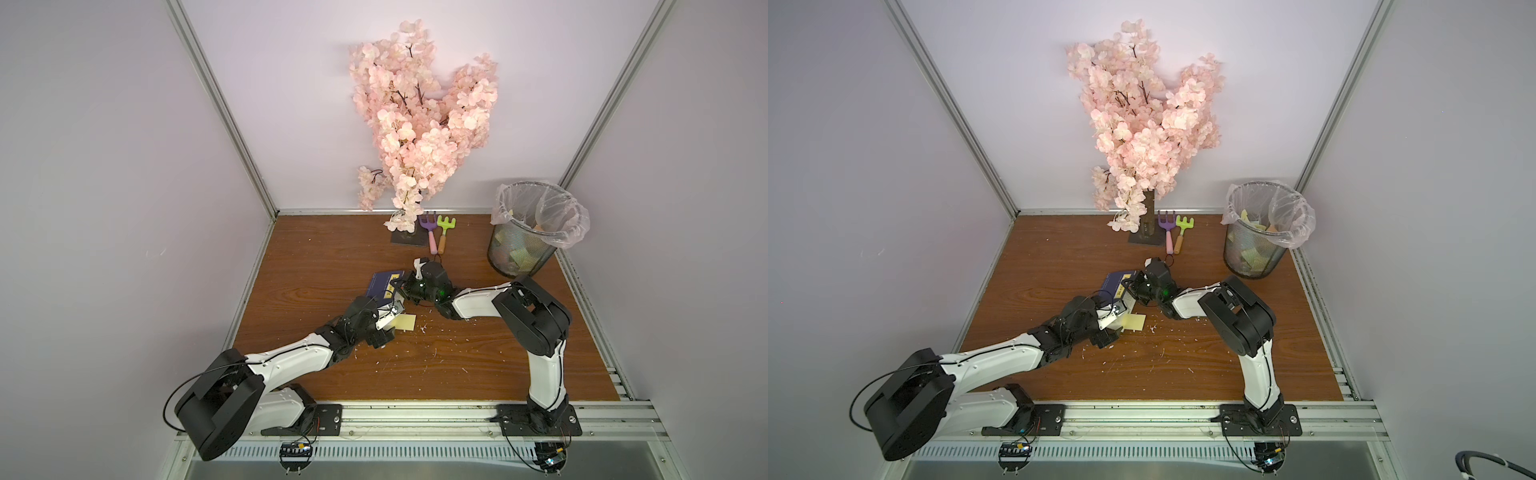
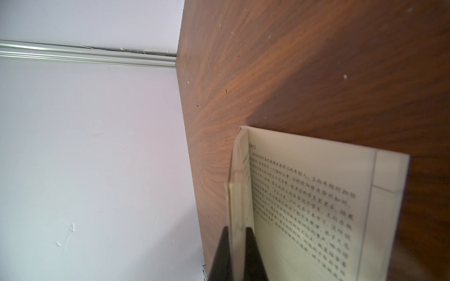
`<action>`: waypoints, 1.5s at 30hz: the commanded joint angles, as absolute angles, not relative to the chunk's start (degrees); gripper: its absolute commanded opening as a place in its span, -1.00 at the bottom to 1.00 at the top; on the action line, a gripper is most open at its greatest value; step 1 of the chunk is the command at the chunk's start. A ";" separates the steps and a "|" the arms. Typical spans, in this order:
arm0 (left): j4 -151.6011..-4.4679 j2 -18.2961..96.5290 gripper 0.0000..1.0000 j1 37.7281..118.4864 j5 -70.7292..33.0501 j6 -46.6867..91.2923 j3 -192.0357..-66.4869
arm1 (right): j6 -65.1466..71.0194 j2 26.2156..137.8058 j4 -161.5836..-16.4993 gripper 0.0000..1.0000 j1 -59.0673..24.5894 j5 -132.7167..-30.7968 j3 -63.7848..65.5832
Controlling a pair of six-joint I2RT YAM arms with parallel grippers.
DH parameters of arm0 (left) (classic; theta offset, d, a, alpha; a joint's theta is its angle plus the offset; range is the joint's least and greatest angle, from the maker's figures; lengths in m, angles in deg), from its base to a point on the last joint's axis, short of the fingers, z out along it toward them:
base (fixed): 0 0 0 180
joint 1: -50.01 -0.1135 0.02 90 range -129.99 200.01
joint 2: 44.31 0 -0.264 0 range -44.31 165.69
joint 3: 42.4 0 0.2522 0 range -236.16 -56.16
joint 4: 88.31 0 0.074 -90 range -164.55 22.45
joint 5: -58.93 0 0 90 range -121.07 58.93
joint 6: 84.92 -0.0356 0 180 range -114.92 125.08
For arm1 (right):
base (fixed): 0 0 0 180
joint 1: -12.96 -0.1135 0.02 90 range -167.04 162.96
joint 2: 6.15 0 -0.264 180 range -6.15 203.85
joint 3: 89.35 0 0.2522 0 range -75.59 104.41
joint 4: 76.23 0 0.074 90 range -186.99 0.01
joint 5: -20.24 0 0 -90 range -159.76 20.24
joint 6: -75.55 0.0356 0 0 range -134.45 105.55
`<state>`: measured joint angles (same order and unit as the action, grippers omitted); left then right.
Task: Peel off the used sticky note
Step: Turn the page of the book at the center of the board.
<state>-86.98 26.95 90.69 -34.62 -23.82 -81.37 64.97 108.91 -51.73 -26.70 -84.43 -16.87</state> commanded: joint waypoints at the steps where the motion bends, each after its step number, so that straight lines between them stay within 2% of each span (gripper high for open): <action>1: -89.69 28.57 0.87 92.71 -39.26 -24.83 -82.81 | 66.14 108.94 -47.55 -1.00 -26.28 -85.49 -16.97; 6: -88.74 30.78 0.65 93.33 -42.67 -23.90 -84.71 | 66.00 108.82 -47.75 -1.00 -26.26 -85.24 -17.18; 13: -85.22 27.63 0.02 93.34 -42.62 -23.20 -85.71 | 65.36 108.97 -48.00 -1.00 -26.14 -84.93 -17.51; 17: -82.59 25.49 -0.51 93.34 -40.84 -22.09 -85.84 | 62.72 108.29 -51.12 -0.75 -26.02 -84.21 -16.61; 19: -81.98 25.28 -0.88 93.31 -40.72 -21.20 -85.91 | 61.21 107.61 -52.62 -0.56 -26.02 -84.02 -16.35; 20: -81.68 25.36 -0.95 93.21 -40.73 -20.64 -85.96 | 60.51 107.19 -53.70 -0.47 -25.92 -83.92 -16.33; 23: -80.66 25.73 -0.96 91.79 -38.03 -19.38 -86.35 | 57.41 105.31 -56.45 -0.24 -25.65 -83.95 -16.66; 29: -76.50 25.80 -0.96 83.71 -20.98 -14.72 -89.17 | 51.29 98.11 -60.38 0.30 -24.28 -83.02 -22.35; 33: -74.76 26.53 -0.96 81.21 -14.29 -12.34 -90.91 | 46.00 92.38 -65.64 0.53 -23.97 -80.70 -24.75; 36: -73.84 27.73 -0.96 79.20 -9.91 -10.35 -92.22 | 44.31 89.23 -66.88 0.52 -24.64 -80.12 -26.57; 38: -73.65 28.28 -0.96 77.73 -6.97 -9.13 -92.81 | 43.91 88.04 -66.59 0.41 -25.68 -79.96 -27.61; 41: -73.33 28.61 -0.96 76.31 -4.67 -8.40 -93.55 | 43.46 88.16 -66.43 0.14 -28.04 -79.09 -28.19; 45: -73.07 28.08 -0.96 73.95 -1.70 -7.23 -93.99 | 45.12 91.11 -62.09 -0.44 -30.72 -78.62 -29.23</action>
